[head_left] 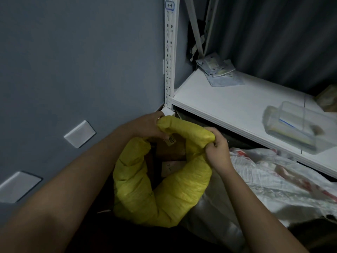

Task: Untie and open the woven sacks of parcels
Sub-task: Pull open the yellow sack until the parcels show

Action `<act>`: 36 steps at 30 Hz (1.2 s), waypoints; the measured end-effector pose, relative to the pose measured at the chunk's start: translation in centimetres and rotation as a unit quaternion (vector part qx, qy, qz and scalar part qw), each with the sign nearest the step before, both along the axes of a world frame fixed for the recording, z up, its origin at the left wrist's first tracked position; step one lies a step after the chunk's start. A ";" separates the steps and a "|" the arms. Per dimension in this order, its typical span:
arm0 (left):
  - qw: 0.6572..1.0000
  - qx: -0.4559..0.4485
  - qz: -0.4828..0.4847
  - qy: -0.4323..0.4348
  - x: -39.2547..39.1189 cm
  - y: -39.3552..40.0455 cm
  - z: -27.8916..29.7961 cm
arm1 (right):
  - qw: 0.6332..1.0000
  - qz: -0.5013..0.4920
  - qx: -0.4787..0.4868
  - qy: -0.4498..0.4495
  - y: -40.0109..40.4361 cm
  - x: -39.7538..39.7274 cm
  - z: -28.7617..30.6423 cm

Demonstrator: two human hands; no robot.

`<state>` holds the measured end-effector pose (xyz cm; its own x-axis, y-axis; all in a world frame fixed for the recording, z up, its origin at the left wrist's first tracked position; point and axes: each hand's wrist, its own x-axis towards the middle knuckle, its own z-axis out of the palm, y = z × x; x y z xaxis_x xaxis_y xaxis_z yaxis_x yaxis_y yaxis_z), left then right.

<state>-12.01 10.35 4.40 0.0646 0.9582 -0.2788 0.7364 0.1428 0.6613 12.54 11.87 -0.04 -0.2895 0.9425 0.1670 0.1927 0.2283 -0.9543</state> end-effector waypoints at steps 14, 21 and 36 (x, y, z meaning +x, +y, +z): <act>0.991 0.094 0.015 -0.090 -2.3 -2.2 2.2 | 0.999 0.013 -0.042 0.008 0.1 0.5 0.7; 0.989 -0.001 -0.108 0.106 -2.1 -1.5 2.1 | 0.967 0.092 -0.067 -0.227 1.7 1.2 1.8; 0.999 0.028 -0.027 -0.004 -0.9 -0.5 2.6 | 0.949 0.126 -0.284 0.060 2.2 0.9 1.8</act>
<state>-12.92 9.80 6.97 0.1181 0.9673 -0.2245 0.7363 0.0664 0.6734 13.44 14.08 1.73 -0.5281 0.7938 -0.3016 0.0823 -0.3056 -0.9486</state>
